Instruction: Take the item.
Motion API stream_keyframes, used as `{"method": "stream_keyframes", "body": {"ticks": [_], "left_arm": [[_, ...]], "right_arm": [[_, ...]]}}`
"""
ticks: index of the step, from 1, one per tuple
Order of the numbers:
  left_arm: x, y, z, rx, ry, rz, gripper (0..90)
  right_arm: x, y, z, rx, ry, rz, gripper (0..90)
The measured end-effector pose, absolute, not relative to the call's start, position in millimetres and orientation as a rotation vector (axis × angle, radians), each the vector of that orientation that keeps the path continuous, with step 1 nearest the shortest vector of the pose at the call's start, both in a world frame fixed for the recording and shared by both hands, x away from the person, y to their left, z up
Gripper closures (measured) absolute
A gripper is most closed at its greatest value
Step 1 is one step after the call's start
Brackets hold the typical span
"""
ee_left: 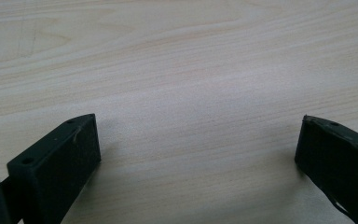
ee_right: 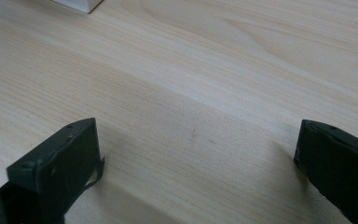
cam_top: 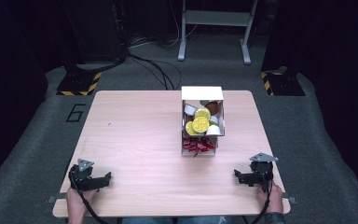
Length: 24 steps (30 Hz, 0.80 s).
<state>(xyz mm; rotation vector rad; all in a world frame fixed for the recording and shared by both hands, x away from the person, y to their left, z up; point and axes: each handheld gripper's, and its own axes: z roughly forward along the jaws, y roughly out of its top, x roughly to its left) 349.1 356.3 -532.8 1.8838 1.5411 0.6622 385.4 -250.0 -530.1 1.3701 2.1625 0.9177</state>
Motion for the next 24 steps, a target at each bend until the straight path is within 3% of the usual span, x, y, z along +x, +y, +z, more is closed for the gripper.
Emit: {"method": "stream_keyframes", "body": {"ticks": [14,24], "left_arm": [[349.4,355.9,-526.6,1.879,1.536,0.634,0.4],[353.2,345.2,-499.1,1.887,1.448,0.649,0.3]], "right_arm": [[385.5,-249.7,-530.1,1.375,2.159,0.917,0.0],[385.6,-249.7,-530.1,1.374,2.159,0.917,0.0]]}}
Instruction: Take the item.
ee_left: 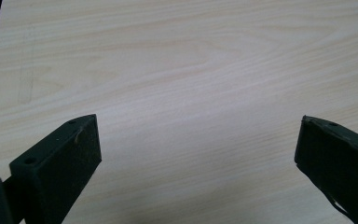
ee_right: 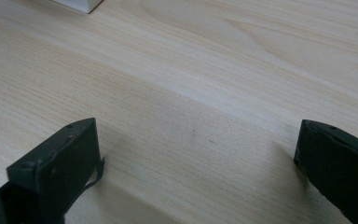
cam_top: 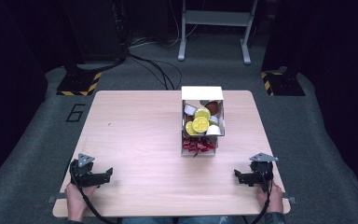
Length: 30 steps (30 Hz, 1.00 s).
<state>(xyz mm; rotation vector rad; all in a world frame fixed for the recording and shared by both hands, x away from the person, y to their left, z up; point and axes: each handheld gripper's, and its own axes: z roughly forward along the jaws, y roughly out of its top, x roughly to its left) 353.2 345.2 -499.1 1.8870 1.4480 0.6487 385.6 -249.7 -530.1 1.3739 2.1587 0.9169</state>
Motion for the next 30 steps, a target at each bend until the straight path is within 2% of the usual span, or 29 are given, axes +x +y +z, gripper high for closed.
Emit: {"method": "stream_keyframes", "body": {"ticks": [30], "left_arm": [[362.5,306.2,-437.9,1.946,1.241,0.638,0.5]], "right_arm": [[385.5,-249.7,-530.2,1.374,2.158,0.917,0.0]]}}
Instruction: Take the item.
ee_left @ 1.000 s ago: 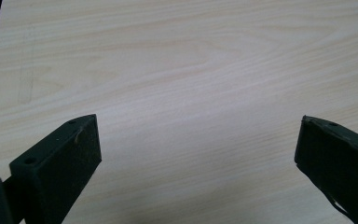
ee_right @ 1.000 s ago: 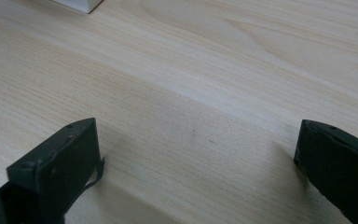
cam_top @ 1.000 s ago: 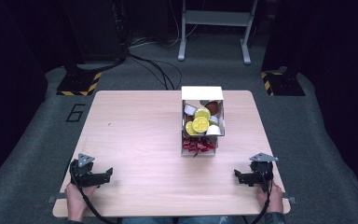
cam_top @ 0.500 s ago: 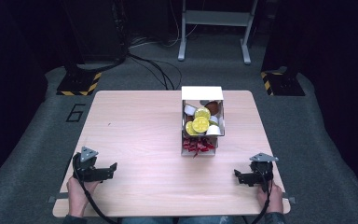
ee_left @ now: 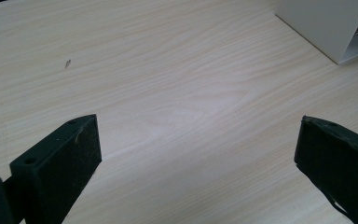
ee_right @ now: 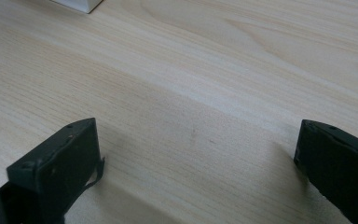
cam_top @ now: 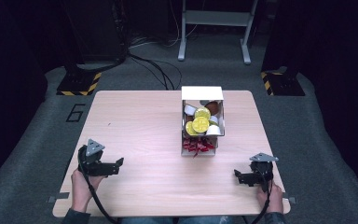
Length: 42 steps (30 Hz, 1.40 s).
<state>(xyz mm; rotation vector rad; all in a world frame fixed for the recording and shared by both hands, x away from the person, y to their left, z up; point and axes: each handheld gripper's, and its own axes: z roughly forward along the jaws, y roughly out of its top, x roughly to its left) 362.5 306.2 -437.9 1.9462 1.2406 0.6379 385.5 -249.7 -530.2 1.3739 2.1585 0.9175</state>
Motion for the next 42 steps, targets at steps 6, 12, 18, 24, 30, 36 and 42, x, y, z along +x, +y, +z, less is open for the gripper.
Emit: {"method": "stream_keyframes", "body": {"ticks": [6,12,18,24,30,36,42], "left_arm": [[366.0,296.4,-423.5,1.963,1.185,0.64,1.1],[370.0,287.2,-414.8,1.981,1.148,0.648,1.6],[373.6,277.6,-404.7,1.983,1.112,0.653,1.5],[377.4,267.2,-392.9,1.998,1.066,0.655,1.3],[381.3,253.5,-379.5,2.003,1.009,0.663,1.0],[385.6,241.6,-369.8,2.015,0.975,0.652,0.6],[389.0,233.2,-362.8,2.017,0.943,0.657,0.5]], "right_arm": [[385.6,-249.7,-530.2,1.374,2.158,0.917,0.0],[385.6,-249.7,-530.1,1.374,2.159,0.917,0.0],[385.6,-249.7,-530.2,1.375,2.158,0.918,0.0],[385.6,-249.7,-530.1,1.374,2.159,0.915,0.0],[385.6,-249.7,-530.2,1.374,2.158,0.918,0.0],[385.6,-249.7,-530.2,1.375,2.158,0.916,0.0],[385.6,-249.7,-530.2,1.374,2.158,0.917,0.0]]}}
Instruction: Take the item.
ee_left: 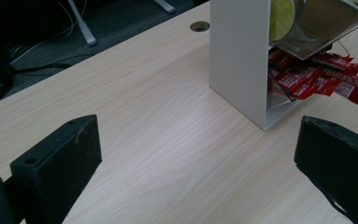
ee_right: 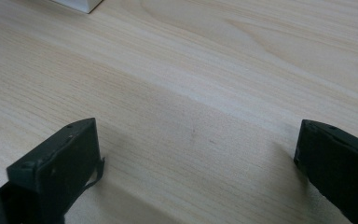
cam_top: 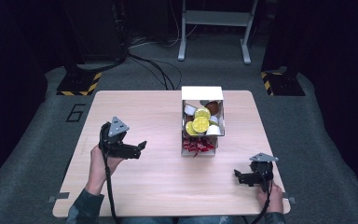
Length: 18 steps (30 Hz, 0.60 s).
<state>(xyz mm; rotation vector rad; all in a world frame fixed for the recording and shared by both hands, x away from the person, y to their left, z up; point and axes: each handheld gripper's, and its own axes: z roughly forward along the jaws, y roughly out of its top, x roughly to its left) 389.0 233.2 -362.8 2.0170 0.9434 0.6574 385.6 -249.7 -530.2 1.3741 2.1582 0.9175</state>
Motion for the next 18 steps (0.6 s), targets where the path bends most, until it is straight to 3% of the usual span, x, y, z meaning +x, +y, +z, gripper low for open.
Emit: {"method": "stream_keyframes", "body": {"ticks": [18], "left_arm": [[401.7,191.8,-332.2,2.025,0.826,0.639,0.7]], "right_arm": [[385.7,-249.9,-530.2,1.371,2.159,0.916,0.0]]}}
